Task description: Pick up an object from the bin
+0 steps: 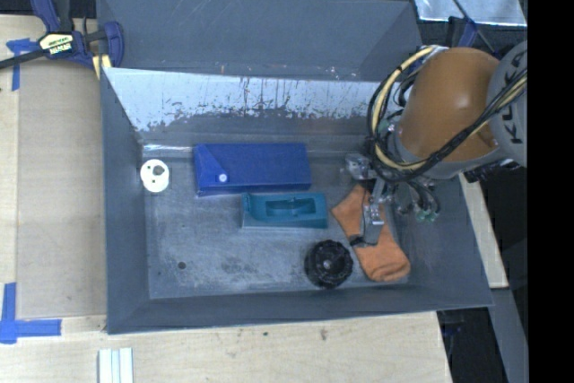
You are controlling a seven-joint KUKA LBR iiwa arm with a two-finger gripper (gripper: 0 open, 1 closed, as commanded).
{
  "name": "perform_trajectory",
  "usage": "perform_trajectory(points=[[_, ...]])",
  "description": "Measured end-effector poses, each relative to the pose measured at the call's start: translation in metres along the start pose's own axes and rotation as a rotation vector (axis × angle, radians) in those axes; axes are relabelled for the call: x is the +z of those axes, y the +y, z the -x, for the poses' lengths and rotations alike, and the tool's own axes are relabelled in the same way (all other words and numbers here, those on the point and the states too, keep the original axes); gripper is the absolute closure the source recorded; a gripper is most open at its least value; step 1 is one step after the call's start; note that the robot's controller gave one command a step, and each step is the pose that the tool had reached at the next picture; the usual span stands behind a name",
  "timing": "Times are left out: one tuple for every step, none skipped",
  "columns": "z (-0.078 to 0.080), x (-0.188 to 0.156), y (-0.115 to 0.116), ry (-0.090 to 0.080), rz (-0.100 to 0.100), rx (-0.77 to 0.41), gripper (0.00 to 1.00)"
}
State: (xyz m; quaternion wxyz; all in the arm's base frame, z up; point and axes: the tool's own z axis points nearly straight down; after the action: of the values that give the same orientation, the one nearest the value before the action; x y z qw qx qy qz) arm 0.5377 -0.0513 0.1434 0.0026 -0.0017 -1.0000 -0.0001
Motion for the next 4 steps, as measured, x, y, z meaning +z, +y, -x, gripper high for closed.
perform_trajectory(points=[[0.002,-0.005,0.000,-0.008,-0.001,-0.001,0.00],[0.006,0.038,-0.024,-0.012,0.000,0.033,0.00],[-0.001,0.060,-0.047,-0.006,0.000,0.116,1.00],[-0.001,0.060,-0.047,-0.006,0.000,0.116,1.00]])
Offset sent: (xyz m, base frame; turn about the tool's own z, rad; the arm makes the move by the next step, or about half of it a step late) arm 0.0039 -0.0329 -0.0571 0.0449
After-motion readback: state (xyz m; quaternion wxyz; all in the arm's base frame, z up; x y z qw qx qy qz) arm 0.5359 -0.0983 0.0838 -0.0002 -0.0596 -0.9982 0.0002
